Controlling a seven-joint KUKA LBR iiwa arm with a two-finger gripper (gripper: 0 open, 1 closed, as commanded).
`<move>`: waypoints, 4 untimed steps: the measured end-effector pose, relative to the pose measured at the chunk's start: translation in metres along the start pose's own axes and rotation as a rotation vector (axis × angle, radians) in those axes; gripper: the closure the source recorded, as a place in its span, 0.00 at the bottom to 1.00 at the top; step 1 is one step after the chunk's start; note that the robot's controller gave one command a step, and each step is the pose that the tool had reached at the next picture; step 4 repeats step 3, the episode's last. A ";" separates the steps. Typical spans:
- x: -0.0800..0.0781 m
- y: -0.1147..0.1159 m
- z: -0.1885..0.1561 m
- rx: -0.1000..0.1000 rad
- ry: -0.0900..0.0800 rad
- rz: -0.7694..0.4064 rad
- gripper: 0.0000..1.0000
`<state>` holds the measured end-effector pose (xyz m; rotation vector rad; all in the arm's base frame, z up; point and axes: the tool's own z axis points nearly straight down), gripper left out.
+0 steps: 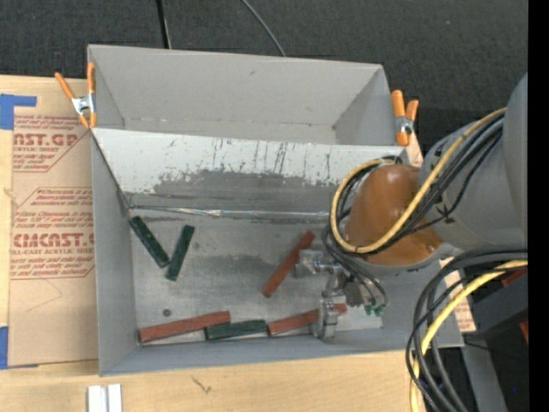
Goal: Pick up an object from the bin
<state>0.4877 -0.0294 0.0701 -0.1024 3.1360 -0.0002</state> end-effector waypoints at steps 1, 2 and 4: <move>0.001 0.000 0.000 0.000 0.003 -0.001 1.00; 0.001 0.000 0.000 0.000 0.003 -0.001 1.00; -0.037 -0.054 -0.173 0.002 -0.005 0.039 1.00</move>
Offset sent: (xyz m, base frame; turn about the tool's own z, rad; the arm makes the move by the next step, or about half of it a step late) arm 0.0000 0.0000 0.0000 0.0000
